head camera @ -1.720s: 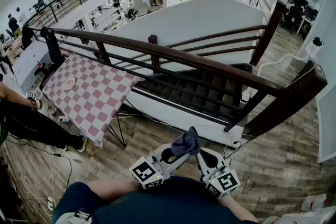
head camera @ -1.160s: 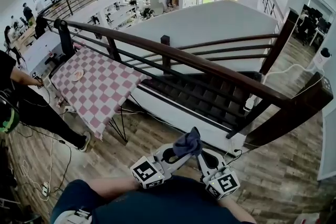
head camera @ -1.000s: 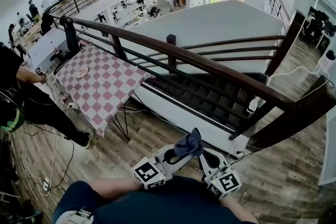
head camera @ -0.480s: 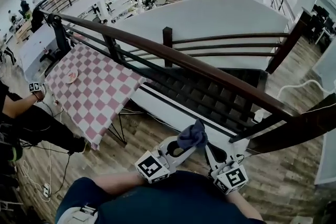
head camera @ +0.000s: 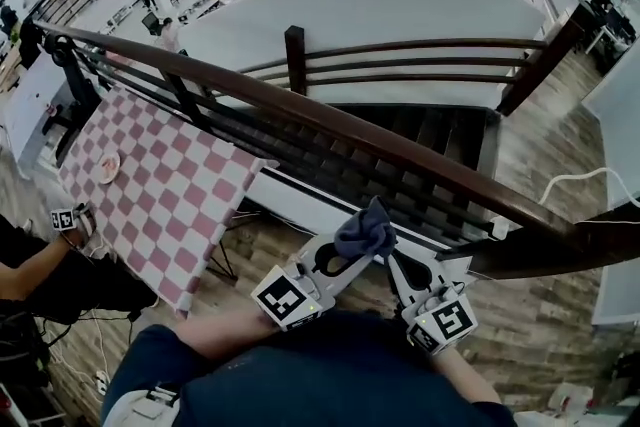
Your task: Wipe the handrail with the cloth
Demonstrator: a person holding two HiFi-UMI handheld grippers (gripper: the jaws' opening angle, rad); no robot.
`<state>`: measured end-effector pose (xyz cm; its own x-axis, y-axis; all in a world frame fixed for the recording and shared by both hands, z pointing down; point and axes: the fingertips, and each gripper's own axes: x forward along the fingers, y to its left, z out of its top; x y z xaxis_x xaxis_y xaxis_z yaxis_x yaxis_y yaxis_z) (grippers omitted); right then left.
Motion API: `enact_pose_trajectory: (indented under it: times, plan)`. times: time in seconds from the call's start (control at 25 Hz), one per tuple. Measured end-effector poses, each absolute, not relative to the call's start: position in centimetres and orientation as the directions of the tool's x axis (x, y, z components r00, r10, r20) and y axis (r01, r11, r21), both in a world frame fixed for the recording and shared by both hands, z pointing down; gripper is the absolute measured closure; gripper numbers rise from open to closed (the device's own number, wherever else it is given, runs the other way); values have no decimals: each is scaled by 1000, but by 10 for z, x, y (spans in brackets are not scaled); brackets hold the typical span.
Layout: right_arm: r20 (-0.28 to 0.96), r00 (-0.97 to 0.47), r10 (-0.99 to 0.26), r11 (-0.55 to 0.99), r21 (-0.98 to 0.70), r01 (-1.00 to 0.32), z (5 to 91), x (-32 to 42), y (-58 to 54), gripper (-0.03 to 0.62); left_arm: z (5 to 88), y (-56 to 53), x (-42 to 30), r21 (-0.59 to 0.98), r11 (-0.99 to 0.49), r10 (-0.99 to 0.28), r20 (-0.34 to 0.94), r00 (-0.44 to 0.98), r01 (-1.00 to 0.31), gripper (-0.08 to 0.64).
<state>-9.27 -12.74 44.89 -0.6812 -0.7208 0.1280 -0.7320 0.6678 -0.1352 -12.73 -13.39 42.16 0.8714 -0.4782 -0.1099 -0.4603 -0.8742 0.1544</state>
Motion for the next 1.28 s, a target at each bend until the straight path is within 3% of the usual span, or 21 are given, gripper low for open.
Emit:
enact_pose_trajectory:
  times: [0.6,1.28]
  plan:
    - [115,-687,-718,664,-182,-725,449,-54,-192,581,433,-224,-116,99,-821,-568,-37,822,-563,491]
    - [98,-735,-671,710,-199,-675,450,-46,-224,581,476,-364,-112,-135,-723,-691,171,702,-678,491]
